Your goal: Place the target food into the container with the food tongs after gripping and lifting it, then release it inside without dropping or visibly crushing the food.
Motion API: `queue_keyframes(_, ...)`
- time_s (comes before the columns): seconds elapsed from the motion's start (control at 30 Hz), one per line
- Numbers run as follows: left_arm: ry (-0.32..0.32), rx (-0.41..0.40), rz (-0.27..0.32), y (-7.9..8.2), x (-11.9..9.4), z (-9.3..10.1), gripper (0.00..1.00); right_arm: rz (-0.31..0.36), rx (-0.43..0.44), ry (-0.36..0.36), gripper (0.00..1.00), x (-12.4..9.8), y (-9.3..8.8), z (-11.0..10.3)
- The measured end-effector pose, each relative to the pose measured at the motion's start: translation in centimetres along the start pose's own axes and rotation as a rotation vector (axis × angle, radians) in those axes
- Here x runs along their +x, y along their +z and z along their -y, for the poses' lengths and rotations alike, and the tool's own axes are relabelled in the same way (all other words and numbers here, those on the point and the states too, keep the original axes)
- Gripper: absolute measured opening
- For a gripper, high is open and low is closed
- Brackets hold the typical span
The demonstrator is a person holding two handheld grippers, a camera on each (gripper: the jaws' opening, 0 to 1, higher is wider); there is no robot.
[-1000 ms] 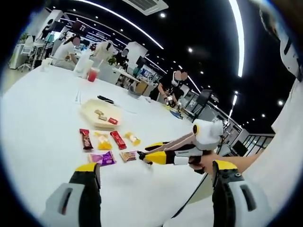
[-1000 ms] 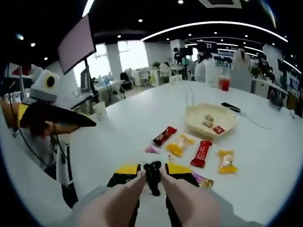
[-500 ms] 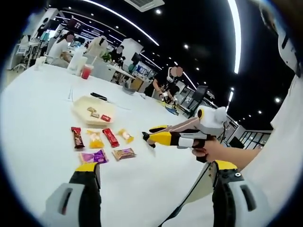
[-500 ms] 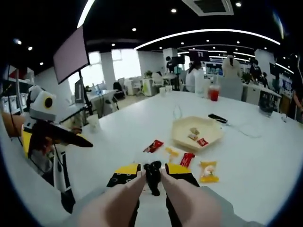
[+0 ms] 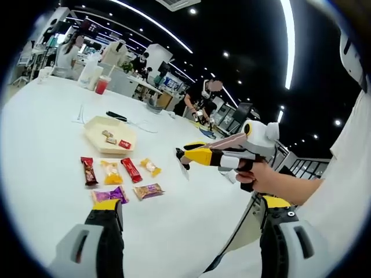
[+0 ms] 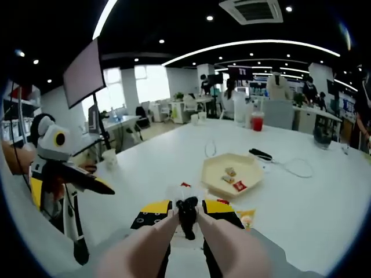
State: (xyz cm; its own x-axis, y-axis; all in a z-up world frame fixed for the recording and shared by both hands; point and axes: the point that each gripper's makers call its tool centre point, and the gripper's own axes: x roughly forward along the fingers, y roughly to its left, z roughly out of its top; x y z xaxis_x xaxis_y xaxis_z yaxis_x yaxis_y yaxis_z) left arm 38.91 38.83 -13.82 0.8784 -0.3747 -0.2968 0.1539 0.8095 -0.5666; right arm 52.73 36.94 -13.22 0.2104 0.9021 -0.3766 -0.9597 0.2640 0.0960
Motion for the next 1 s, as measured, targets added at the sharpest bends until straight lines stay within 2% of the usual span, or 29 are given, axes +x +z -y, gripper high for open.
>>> queue_keyframes(0.17,-0.003,0.002,0.011,0.3,0.1,-0.1,0.99,0.015,-0.027,-0.003,0.19,0.1,1.3,0.7)
queue_keyframes(0.57,0.019,0.001,0.053,0.7,-0.5,-0.9,0.99,0.008,-0.046,-0.010,0.19,0.0,1.7,1.7)
queue_keyframes(0.73,0.037,0.000,0.086,1.2,-1.2,-1.6,0.99,0.006,-0.041,-0.014,0.19,0.4,1.9,2.3)
queue_keyframes(1.0,0.051,0.003,0.102,1.7,-1.6,-2.3,0.99,0.011,-0.039,-0.016,0.19,1.1,2.6,2.9)
